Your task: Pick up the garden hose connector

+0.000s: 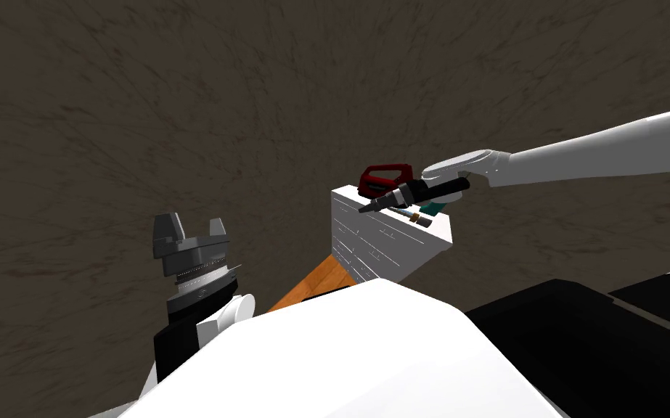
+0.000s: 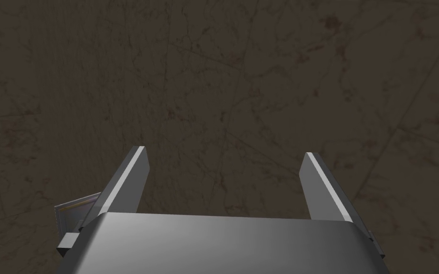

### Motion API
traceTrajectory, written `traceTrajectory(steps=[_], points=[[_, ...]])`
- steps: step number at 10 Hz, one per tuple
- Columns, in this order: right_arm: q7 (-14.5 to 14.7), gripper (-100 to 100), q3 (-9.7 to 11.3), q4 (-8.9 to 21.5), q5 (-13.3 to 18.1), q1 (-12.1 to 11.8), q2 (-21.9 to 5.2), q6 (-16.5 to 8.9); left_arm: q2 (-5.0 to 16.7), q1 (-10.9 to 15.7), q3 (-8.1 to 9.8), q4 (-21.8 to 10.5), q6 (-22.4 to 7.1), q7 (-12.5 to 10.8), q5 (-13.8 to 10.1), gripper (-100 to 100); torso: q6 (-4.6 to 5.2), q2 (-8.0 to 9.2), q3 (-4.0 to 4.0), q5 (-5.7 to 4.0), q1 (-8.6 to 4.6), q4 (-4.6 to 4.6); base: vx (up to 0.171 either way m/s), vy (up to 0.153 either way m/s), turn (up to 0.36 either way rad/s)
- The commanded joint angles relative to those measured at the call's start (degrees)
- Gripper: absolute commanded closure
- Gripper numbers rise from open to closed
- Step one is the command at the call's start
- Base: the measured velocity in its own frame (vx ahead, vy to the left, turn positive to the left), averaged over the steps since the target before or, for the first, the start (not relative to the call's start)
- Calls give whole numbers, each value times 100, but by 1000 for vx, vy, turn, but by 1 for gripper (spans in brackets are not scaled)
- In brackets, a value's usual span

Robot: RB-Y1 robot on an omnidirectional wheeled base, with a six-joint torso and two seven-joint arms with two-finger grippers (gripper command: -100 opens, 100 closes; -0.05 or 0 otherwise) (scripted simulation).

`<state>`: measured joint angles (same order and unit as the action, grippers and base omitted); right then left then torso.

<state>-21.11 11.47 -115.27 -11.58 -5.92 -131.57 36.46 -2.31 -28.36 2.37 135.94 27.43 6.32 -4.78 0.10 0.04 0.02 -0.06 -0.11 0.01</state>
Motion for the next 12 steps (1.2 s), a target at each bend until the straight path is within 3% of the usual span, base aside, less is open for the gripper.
traceTrajectory(steps=[1,2,5,7,12], points=[[-14,-100,22,69,-19,4,-286,-10,0,0,0,0,0,0,0,0,0,0,0,0,0,0,-9,-54,43],[-14,-100,22,69,-19,4,-364,-10,0,0,0,0,0,0,0,0,1,2,1,-1,-2,0,-7,-33,-6],[-62,-100,231,261,-98,91,-940,-47,0,0,0,0,0,0,0,0,2,3,2,-3,-7,1,-7,-73,42],[-62,-100,231,261,-98,91,-1206,-47,0,0,0,0,0,0,0,0,2,2,1,-6,-14,0,-7,-52,16],[-130,-100,581,410,-180,58,-2119,-84,0,0,0,0,0,0,0,0,3,4,3,-6,-12,1,-12,-64,25]])
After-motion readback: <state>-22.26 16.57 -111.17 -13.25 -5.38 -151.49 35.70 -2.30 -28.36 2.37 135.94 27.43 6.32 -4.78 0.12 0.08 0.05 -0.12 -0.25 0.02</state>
